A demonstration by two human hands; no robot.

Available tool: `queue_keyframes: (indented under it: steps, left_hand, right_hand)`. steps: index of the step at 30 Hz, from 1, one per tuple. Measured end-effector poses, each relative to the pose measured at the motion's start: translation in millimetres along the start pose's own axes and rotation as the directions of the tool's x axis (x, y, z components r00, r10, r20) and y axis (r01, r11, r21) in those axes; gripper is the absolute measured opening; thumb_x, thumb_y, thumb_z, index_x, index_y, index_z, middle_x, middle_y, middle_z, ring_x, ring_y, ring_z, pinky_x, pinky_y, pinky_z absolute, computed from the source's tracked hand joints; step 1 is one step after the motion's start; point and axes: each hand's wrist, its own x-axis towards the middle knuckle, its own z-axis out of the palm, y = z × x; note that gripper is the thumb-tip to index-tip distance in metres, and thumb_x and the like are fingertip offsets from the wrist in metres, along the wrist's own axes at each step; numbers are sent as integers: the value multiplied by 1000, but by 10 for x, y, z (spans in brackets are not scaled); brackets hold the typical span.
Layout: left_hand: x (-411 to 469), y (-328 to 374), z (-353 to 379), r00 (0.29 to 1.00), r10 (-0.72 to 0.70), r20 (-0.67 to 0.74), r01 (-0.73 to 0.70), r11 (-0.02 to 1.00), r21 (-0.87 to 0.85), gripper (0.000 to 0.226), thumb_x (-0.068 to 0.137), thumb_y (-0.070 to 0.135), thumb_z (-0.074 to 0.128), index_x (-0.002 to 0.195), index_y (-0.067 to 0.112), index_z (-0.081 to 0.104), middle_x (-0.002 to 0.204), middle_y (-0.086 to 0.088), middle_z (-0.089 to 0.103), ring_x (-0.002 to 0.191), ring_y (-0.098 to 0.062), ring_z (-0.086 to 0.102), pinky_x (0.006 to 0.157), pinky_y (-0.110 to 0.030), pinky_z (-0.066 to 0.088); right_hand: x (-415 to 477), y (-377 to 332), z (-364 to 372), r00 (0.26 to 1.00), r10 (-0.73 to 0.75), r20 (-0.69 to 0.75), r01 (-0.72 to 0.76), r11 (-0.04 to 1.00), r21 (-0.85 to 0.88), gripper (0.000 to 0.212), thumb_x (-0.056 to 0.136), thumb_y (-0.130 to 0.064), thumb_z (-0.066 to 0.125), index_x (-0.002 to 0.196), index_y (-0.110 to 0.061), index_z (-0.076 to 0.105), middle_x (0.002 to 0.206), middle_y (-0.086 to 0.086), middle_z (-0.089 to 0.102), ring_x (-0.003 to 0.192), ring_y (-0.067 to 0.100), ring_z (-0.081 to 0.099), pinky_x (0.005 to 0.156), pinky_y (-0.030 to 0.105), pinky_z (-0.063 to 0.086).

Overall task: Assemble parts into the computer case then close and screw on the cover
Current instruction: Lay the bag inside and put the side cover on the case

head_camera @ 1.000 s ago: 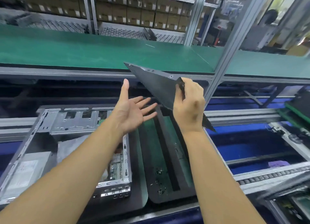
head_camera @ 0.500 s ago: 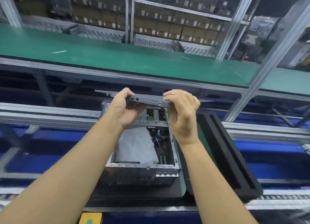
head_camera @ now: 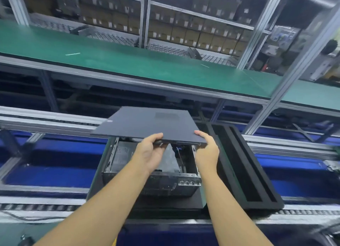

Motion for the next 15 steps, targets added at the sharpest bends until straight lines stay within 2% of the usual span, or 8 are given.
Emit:
queue_keyframes:
  steps: [2, 4, 5, 8, 10, 12, 14, 15]
  left_hand:
    - [-6, -104, -93, 1000, -20, -3, 20, 1000, 18, 15, 93, -4, 56, 81, 1, 64, 72, -9, 71, 72, -21, 72, 84, -33, 54]
    - [5, -167, -160, 1000, -31, -4, 31, 999, 34, 11, 93, -1, 59, 85, 1, 66, 78, -10, 72, 80, -22, 73, 85, -33, 55]
    - [5, -190, -177, 999, -34, -2, 34, 999, 32, 6, 93, 0, 60, 93, 0, 66, 85, -11, 74, 87, -23, 73, 87, -33, 55]
    - [6, -272, -205, 999, -36, 10, 36, 998, 44, 26, 95, 6, 61, 120, 1, 60, 114, -12, 70, 106, -24, 69, 90, -33, 56]
    - [-12, -337, -197, 998, -64, -4, 64, 996, 58, 24, 95, 7, 60, 119, 5, 59, 112, -10, 69, 101, -20, 69, 84, -30, 58]
    - [-30, -392, -199, 994, -103, -28, 105, 992, 68, 17, 95, 4, 59, 112, 4, 61, 106, -11, 70, 93, -19, 69, 80, -29, 57]
    - [-48, -448, -233, 990, -133, -51, 137, 987, 79, 8, 94, 0, 59, 101, 2, 62, 97, -11, 69, 86, -19, 70, 76, -30, 58]
    - [-58, -480, -259, 987, -148, -58, 152, 985, 78, 5, 93, 0, 60, 97, 2, 62, 93, -10, 69, 83, -19, 70, 73, -30, 59]
  right_hand:
    - [32, 93, -53, 994, 92, 51, -89, 995, -47, 72, 84, 24, 44, 104, -42, 69, 114, -8, 63, 81, -12, 61, 56, 5, 48]
    - [51, 183, -119, 982, 153, 113, -145, 986, -78, 74, 83, 23, 43, 108, -41, 69, 116, -3, 63, 73, 7, 64, 49, 12, 49]
    - [58, 216, -153, 974, 174, 142, -165, 983, -76, 74, 82, 22, 43, 110, -42, 68, 116, -3, 63, 68, 11, 62, 48, 16, 50]
    - [53, 269, -232, 950, 210, 232, -203, 978, -53, 73, 84, 16, 45, 120, -45, 61, 110, -13, 64, 56, 9, 53, 47, 22, 47]
    - [26, 298, -257, 934, 228, 276, -239, 971, 5, 68, 86, 12, 48, 129, -39, 59, 110, -15, 65, 70, 9, 59, 60, 22, 56]
    - [13, 347, -263, 910, 264, 320, -338, 919, 202, 55, 90, 9, 49, 133, -22, 61, 121, -2, 67, 97, 14, 68, 76, 23, 61]
    - [-20, 393, -254, 887, 308, 345, -440, 791, 425, 30, 98, -7, 53, 120, -16, 72, 122, 6, 72, 110, 19, 70, 83, 25, 59]
    - [-40, 414, -249, 892, 317, 324, -436, 792, 428, 23, 100, -17, 56, 112, -19, 76, 119, 4, 74, 110, 19, 71, 87, 28, 58]
